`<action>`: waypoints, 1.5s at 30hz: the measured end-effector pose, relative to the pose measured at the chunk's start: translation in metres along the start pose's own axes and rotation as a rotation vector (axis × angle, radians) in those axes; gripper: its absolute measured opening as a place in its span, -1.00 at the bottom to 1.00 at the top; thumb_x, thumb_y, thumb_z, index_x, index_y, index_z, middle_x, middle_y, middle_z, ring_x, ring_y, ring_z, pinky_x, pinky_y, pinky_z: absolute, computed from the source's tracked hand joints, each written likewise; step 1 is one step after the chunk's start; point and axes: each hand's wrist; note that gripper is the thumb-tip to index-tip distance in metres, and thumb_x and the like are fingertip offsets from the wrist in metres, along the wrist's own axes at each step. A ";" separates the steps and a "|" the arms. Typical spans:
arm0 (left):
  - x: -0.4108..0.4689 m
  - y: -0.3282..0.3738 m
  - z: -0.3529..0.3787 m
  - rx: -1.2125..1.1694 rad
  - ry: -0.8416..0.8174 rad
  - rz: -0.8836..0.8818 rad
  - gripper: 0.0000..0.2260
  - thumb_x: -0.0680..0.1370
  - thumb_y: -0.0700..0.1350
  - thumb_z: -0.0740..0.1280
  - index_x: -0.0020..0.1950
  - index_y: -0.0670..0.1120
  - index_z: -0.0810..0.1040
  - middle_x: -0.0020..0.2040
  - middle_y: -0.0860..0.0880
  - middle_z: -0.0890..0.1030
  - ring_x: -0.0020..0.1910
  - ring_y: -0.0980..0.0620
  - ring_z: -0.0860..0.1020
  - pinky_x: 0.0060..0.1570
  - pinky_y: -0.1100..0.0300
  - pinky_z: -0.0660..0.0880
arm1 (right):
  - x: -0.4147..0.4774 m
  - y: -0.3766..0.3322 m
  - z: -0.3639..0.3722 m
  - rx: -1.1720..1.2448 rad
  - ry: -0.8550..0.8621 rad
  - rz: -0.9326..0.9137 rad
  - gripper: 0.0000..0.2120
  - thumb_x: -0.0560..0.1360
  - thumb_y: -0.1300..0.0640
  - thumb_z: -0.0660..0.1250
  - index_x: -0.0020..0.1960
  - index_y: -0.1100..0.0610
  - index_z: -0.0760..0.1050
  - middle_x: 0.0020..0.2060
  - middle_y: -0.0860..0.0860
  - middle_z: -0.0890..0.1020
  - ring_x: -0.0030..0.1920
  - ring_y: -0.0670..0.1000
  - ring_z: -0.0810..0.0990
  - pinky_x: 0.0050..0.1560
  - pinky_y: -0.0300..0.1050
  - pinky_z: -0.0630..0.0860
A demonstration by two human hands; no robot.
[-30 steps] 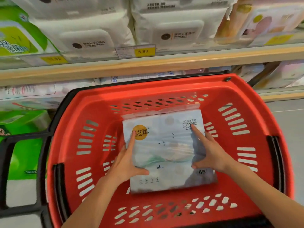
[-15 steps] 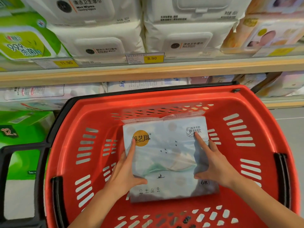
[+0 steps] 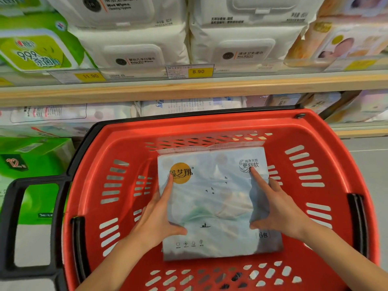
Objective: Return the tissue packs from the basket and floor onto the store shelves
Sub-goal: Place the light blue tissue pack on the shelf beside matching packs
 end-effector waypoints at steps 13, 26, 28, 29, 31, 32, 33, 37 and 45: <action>-0.036 0.045 -0.070 0.057 0.066 0.041 0.19 0.21 0.03 0.59 0.37 0.29 -0.38 0.55 0.00 -0.01 0.51 -0.01 0.01 0.39 0.12 0.13 | -0.033 -0.053 -0.050 0.051 0.084 -0.037 0.24 0.17 -0.03 0.59 0.40 -0.25 -0.36 0.17 0.11 0.29 -0.21 -0.11 0.37 -0.30 -0.33 0.35; -0.158 0.139 -0.200 0.033 0.254 0.104 0.20 0.13 0.11 0.60 0.40 0.31 -0.28 0.50 0.07 0.10 0.48 0.00 0.12 0.37 0.09 0.20 | -0.132 -0.170 -0.182 0.074 0.256 -0.188 0.19 0.17 0.01 0.59 0.42 -0.32 -0.23 0.38 0.10 0.25 0.26 0.21 0.38 0.11 0.03 0.45; -0.184 0.156 -0.228 0.012 0.279 0.147 0.19 0.05 0.29 0.54 0.41 0.33 -0.25 0.46 0.13 0.10 0.49 0.00 0.12 0.36 0.14 0.18 | -0.150 -0.195 -0.208 0.062 0.292 -0.217 0.18 0.17 -0.03 0.58 0.40 -0.36 -0.25 0.48 0.08 0.15 0.42 0.14 0.22 0.14 -0.10 0.36; -0.196 0.166 -0.242 0.005 0.302 0.173 0.18 0.01 0.39 0.48 0.39 0.36 -0.24 0.45 0.14 0.10 0.49 0.01 0.12 0.36 0.17 0.16 | -0.159 -0.207 -0.221 0.041 0.319 -0.237 0.18 0.16 -0.05 0.58 0.40 -0.36 -0.26 0.47 0.07 0.17 0.44 0.12 0.19 0.10 -0.15 0.33; -0.220 0.186 -0.271 0.011 0.361 0.171 0.16 -0.01 0.40 0.48 0.35 0.40 -0.25 0.45 0.13 0.12 0.49 0.01 0.10 0.36 0.19 0.15 | -0.180 -0.233 -0.249 0.031 0.362 -0.266 0.16 0.16 -0.05 0.57 0.40 -0.35 -0.24 0.40 0.07 0.26 0.44 0.13 0.19 0.06 -0.14 0.33; -0.234 0.198 -0.285 0.021 0.387 0.161 0.16 0.02 0.30 0.54 0.32 0.41 -0.26 0.47 0.11 0.12 0.50 0.01 0.08 0.37 0.17 0.14 | -0.191 -0.246 -0.262 0.053 0.378 -0.279 0.15 0.16 -0.04 0.57 0.40 -0.36 -0.23 0.37 0.07 0.28 0.45 0.13 0.18 0.10 -0.11 0.35; -0.248 0.210 -0.299 0.032 0.414 0.170 0.17 0.06 0.22 0.58 0.31 0.43 -0.28 0.49 0.08 0.10 0.50 0.02 0.07 0.38 0.15 0.14 | -0.202 -0.258 -0.275 0.072 0.392 -0.293 0.15 0.16 -0.04 0.57 0.39 -0.38 -0.22 0.35 0.07 0.29 0.44 0.12 0.18 0.14 -0.08 0.37; -0.306 0.252 -0.355 0.061 0.518 0.269 0.14 0.12 0.14 0.59 0.33 0.40 -0.25 0.45 0.19 0.12 0.47 0.12 0.10 0.36 0.16 0.21 | -0.247 -0.312 -0.324 0.084 0.472 -0.381 0.15 0.14 -0.07 0.57 0.34 -0.49 -0.23 0.34 0.08 0.33 0.43 0.12 0.22 0.21 -0.02 0.39; -0.418 0.319 -0.463 0.173 0.745 0.348 0.14 0.11 0.15 0.59 0.37 0.35 -0.21 0.47 0.03 0.23 0.43 -0.05 0.26 0.26 0.06 0.35 | -0.329 -0.424 -0.411 0.059 0.657 -0.556 0.16 0.13 -0.01 0.59 0.31 -0.53 -0.22 0.42 0.00 0.26 0.36 -0.01 0.31 0.21 -0.10 0.36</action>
Point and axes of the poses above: each hand's wrist, its own x-axis towards the middle knuckle, its own z-axis out of the palm, y = z × x
